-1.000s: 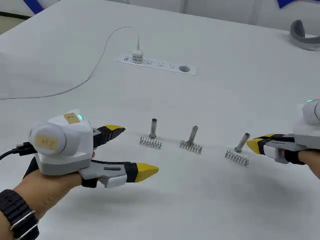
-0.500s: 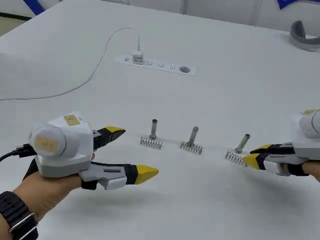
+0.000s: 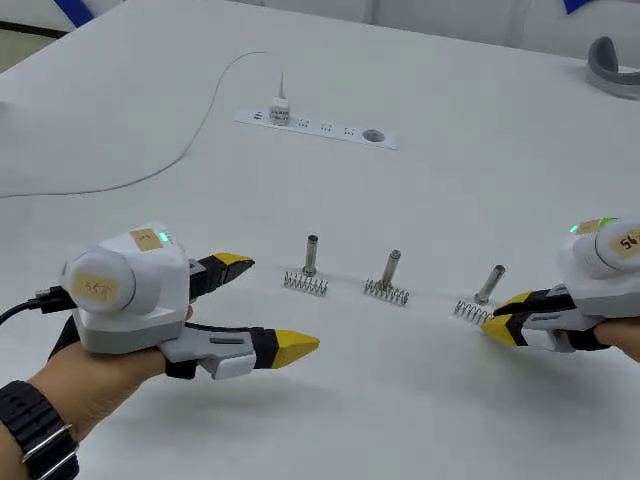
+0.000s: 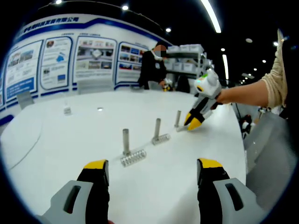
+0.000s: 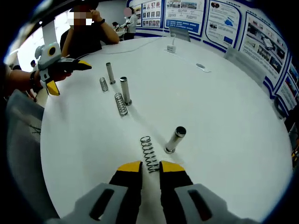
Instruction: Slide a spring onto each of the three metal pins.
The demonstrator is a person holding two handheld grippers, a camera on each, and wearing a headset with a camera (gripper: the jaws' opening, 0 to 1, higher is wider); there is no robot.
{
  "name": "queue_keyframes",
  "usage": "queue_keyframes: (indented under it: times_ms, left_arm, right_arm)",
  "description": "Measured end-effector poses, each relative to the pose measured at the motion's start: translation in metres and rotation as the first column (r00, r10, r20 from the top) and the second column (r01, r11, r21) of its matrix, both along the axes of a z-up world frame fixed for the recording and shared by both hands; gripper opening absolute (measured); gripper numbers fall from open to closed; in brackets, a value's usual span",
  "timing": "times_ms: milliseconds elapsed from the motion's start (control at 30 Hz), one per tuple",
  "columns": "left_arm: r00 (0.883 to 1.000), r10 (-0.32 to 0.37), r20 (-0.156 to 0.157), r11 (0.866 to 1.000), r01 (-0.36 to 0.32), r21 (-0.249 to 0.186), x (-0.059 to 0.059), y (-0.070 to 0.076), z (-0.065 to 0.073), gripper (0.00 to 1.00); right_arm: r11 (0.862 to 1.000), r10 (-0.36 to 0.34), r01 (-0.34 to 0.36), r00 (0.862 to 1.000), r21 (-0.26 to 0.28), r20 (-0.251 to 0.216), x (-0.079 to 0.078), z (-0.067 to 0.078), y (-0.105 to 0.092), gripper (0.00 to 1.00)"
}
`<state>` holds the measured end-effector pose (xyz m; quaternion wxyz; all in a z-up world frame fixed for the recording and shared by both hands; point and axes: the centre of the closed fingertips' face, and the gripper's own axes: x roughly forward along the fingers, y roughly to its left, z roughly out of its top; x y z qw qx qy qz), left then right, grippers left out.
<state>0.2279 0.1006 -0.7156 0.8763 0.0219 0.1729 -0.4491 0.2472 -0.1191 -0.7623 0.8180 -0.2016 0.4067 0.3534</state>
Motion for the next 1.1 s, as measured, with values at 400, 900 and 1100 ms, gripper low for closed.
queue_keyframes:
  times_ms: [400, 900, 1100]
  left_arm:
    - [1.000, -0.018, -0.004, 1.000, 0.018, 0.002, -0.004, -0.005, 0.000, 0.77]
    - [0.997, -0.074, -0.018, 0.997, 0.074, 0.004, -0.015, -0.018, -0.005, 0.70]
    - [0.993, -0.119, -0.020, 0.993, 0.119, 0.010, -0.022, -0.028, -0.009, 0.65]
  right_arm:
    - [1.000, 0.015, -0.015, 0.999, -0.016, -0.046, -0.003, -0.005, -0.001, 0.13]
    - [0.999, 0.040, -0.041, 0.997, -0.007, -0.060, -0.015, 0.001, 0.012, 0.11]
    - [0.997, 0.080, -0.080, 0.995, 0.006, -0.059, -0.021, 0.006, 0.023, 0.11]
